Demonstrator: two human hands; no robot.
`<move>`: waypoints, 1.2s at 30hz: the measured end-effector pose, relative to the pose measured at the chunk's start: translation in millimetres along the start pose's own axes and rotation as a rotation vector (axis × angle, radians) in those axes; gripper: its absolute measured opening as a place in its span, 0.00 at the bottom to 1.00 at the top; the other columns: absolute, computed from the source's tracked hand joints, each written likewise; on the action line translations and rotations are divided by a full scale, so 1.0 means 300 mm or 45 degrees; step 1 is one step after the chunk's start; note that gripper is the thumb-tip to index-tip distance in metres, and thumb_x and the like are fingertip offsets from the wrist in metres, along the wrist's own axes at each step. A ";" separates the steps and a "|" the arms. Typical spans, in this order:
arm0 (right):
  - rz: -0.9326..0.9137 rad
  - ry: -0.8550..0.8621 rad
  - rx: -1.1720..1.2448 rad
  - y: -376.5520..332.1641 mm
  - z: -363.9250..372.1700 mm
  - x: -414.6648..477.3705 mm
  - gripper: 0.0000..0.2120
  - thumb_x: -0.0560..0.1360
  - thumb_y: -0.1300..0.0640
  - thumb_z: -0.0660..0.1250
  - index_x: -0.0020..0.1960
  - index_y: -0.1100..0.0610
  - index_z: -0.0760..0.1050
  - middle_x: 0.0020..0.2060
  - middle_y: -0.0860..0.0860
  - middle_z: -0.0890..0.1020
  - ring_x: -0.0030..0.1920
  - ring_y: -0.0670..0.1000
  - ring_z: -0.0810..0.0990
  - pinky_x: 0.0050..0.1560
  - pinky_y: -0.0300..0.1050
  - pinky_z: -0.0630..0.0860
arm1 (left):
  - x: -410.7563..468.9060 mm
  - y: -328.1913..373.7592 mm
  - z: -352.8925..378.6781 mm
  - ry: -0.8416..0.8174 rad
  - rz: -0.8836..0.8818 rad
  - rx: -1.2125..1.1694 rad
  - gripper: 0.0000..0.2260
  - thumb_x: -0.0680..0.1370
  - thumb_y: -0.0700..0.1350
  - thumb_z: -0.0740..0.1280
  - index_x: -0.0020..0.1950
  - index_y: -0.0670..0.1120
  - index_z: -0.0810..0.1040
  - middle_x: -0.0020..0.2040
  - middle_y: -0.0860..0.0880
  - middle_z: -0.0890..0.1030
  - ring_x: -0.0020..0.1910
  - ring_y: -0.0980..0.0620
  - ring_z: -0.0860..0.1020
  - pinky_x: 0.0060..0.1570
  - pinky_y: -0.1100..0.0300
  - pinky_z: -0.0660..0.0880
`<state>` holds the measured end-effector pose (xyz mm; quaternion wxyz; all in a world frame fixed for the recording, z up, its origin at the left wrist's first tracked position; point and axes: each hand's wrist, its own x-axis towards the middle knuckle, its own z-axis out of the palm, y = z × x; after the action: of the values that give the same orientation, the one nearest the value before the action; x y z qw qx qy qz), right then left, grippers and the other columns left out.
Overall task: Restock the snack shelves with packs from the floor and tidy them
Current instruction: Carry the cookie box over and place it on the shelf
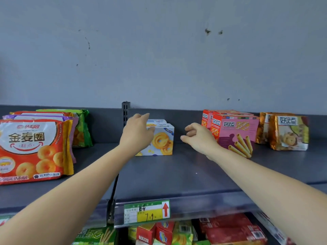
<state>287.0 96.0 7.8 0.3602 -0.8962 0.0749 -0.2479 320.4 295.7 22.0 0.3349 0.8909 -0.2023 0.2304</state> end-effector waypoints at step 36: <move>1.362 0.841 -1.008 0.378 -1.342 -2.410 0.13 0.78 0.53 0.65 0.61 0.56 0.76 0.55 0.52 0.80 0.55 0.55 0.78 0.53 0.49 0.75 | -1.755 1.669 0.444 -1.153 1.517 -0.562 0.16 0.80 0.49 0.61 0.65 0.43 0.75 0.61 0.45 0.77 0.60 0.44 0.75 0.56 0.52 0.75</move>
<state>-534.8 -5.6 -103.2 0.0405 -0.6788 0.6893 -0.2498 -328.2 -34.9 -102.6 0.2090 0.5521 -0.8049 -0.0604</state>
